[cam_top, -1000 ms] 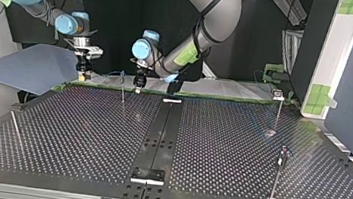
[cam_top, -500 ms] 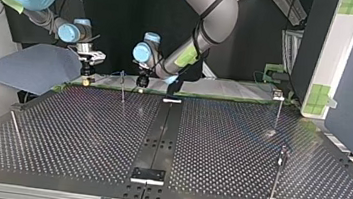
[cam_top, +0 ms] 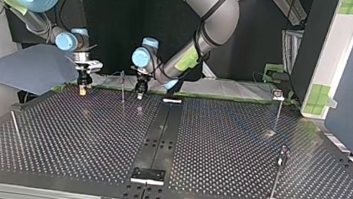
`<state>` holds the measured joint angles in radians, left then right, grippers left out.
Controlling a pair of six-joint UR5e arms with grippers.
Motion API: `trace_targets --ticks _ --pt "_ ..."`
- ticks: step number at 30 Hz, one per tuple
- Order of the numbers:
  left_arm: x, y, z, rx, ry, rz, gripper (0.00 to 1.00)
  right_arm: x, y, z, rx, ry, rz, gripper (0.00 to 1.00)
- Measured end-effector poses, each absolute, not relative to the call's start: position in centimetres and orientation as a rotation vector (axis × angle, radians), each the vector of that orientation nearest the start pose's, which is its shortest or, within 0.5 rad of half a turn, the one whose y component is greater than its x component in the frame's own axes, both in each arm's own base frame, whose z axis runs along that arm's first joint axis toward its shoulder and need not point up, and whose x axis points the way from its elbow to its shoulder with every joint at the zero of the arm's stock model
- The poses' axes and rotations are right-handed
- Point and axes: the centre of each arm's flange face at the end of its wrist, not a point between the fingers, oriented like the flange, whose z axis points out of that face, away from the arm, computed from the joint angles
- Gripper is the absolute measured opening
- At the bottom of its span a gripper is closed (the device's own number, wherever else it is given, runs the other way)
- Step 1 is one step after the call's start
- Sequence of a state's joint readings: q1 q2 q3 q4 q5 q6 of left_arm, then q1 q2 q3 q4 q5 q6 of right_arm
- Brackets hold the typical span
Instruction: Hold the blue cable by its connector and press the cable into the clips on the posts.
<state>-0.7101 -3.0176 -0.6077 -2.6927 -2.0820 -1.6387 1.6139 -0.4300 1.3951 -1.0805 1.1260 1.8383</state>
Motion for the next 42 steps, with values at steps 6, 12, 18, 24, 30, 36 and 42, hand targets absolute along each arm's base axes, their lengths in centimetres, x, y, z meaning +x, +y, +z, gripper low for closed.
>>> trace_targets --ticks 6,12,18,24,30,36,42 --pt "59.1 -61.9 -7.0 0.116 1.601 -0.192 0.0 21.1 -70.7 -6.8 1.415 -1.051 1.8 0.0" --pt "59.1 -62.0 -7.0 0.115 1.601 -0.191 0.0 21.3 -71.1 -6.5 1.414 -1.043 1.811 0.0" --pt "58.8 -62.2 -7.0 0.116 1.601 -0.192 0.0 21.4 -71.2 -6.4 1.414 -1.038 1.815 0.0" --pt "58.4 -62.3 -7.2 0.109 1.61 -0.2 0.2 21.5 -71.1 -6.6 1.418 -1.044 1.813 0.0" --pt "57.6 -62.7 -7.6 0.127 1.618 -0.231 1.0 21.5 -71.1 -6.7 1.42 -1.053 1.809 0.0" --pt "57.2 -63.0 -7.0 0.132 1.625 -0.25 1.0 21.5 -71.0 -6.8 1.421 -1.055 1.808 0.0" --pt "56.9 -62.9 -5.9 0.135 1.631 -0.261 1.0 21.5 -71.0 -6.8 1.424 -1.058 1.807 0.0"
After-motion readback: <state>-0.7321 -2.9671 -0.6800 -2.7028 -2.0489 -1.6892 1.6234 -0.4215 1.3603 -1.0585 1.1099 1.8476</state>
